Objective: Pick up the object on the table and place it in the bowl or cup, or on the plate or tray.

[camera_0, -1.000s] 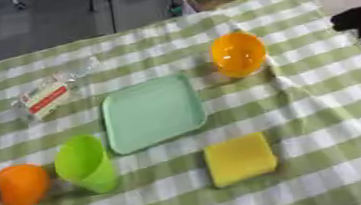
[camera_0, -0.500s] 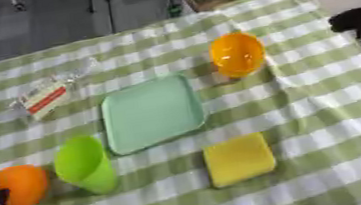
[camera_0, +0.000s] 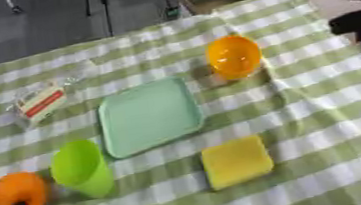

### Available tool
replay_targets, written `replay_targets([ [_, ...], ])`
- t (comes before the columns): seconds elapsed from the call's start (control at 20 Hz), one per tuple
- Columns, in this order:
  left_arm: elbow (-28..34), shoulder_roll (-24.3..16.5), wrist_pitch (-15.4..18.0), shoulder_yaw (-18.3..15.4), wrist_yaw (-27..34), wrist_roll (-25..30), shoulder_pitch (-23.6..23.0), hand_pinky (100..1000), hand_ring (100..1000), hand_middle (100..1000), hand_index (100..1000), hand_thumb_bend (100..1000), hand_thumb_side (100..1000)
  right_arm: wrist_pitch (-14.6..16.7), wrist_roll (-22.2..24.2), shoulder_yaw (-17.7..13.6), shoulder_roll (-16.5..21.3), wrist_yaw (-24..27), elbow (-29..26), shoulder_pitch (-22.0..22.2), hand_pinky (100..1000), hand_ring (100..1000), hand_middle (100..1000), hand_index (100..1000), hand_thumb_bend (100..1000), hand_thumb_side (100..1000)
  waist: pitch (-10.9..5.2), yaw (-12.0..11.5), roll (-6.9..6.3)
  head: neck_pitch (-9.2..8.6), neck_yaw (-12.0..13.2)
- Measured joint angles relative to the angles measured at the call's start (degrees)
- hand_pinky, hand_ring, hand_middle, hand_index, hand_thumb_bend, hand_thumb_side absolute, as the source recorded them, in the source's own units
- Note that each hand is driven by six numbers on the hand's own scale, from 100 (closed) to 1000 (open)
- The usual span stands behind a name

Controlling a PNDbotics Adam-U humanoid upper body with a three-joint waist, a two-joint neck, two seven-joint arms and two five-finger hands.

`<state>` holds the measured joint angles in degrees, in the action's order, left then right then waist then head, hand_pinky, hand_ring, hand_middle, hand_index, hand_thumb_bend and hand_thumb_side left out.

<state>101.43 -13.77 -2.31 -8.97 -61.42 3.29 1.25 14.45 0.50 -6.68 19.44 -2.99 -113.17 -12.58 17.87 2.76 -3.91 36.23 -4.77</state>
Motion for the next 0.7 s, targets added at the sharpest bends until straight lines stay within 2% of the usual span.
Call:
replay_targets([
  [0.1, -1.08, 0.02, 0.05, 0.01, 0.34, -1.13, 0.49, 618, 871, 777, 879, 549, 540, 0.04, 0.04, 0.01, 0.00, 0.00, 0.00, -0.01, 700, 695, 835, 1000, 100, 497, 0.00, 0.09, 0.00, -0.01, -0.01],
  [0.2, -2.10, 0.04, 0.38, 0.22, 1.06, -2.92, 1.05, 531, 805, 725, 842, 481, 423, 0.05, 0.05, 0.01, 0.00, 0.00, 0.00, -0.01, 700, 694, 835, 1000, 100, 499, 0.00, 0.31, 0.00, -0.02, -0.03],
  [0.25, -2.57, 0.06, 0.66, 0.41, 1.52, -3.97, 1.43, 431, 749, 639, 771, 344, 231, 0.05, 0.05, 0.01, 0.00, 0.00, 0.00, -0.01, 700, 694, 835, 1000, 100, 499, 0.00, 0.37, 0.00, -0.02, -0.04],
  [0.3, -2.92, 0.06, 0.87, 0.61, 1.98, -4.93, 1.78, 431, 749, 639, 771, 344, 231, 0.05, 0.05, 0.01, 0.00, 0.00, 0.00, -0.01, 700, 694, 835, 1000, 100, 499, 0.00, 0.38, 0.00, -0.02, -0.04],
  [0.35, -3.23, 0.06, 1.01, 0.75, 2.44, -5.86, 2.07, 306, 652, 526, 623, 100, 100, 0.05, 0.05, 0.01, 0.00, 0.00, 0.00, -0.02, 700, 694, 835, 1000, 100, 500, 0.00, 0.40, 0.00, -0.02, -0.04],
  [0.4, -3.39, 0.06, 0.98, 0.83, 3.01, -6.94, 2.39, 306, 652, 526, 623, 100, 100, 0.05, 0.05, 0.01, 0.00, 0.00, 0.00, -0.02, 700, 694, 835, 1000, 100, 500, 0.00, 0.41, 0.00, -0.02, -0.05],
  [0.45, -3.50, 0.06, 0.81, 0.91, 3.70, -8.15, 2.69, 209, 560, 442, 489, 100, 100, 0.06, 0.05, 0.01, 0.00, 0.00, 0.00, -0.02, 700, 694, 835, 1000, 100, 500, 0.00, 0.44, 0.00, -0.02, -0.05],
  [0.5, -3.53, 0.06, 0.52, 1.00, 4.56, -9.55, 2.93, 209, 560, 442, 489, 100, 100, 0.06, 0.05, 0.01, 0.00, 0.00, 0.00, -0.02, 700, 694, 835, 1000, 100, 500, 0.00, 0.46, 0.00, -0.02, -0.05],
  [0.55, -3.50, 0.07, 0.16, 1.02, 5.64, -11.10, 3.10, 180, 537, 416, 454, 100, 151, 0.07, 0.04, 0.01, 0.00, 0.00, 0.00, -0.02, 700, 694, 835, 1000, 100, 500, 0.00, 0.52, 0.00, -0.02, -0.05],
  [0.7, -2.49, 0.06, -1.00, 1.04, 9.77, -15.35, 3.53, 179, 534, 412, 448, 100, 193, 0.12, -0.01, 0.01, 0.00, 0.00, 0.00, -0.02, 701, 694, 835, 1000, 100, 500, 0.00, 0.70, 0.10, -0.02, -0.05],
])
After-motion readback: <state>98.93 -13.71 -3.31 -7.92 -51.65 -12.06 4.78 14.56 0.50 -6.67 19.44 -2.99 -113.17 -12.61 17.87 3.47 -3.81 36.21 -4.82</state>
